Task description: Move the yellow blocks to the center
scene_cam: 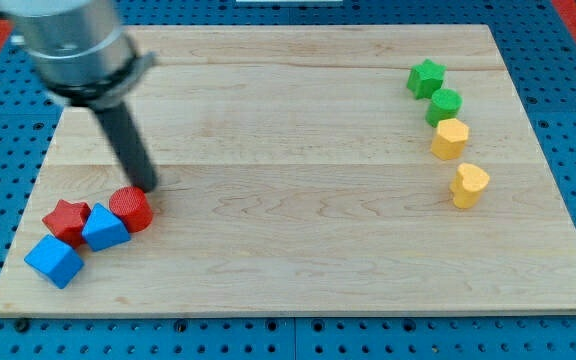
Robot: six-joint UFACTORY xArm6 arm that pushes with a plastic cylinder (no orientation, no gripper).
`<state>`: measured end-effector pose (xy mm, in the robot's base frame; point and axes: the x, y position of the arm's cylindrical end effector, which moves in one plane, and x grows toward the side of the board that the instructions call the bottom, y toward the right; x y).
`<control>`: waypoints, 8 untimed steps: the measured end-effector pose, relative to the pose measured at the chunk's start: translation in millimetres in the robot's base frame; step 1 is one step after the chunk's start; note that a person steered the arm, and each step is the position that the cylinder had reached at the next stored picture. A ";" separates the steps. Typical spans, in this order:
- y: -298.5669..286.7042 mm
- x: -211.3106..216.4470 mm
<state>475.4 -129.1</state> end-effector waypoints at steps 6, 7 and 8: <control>260.4 -29.6; 253.7 -61.2; 202.4 -71.1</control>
<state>404.2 73.3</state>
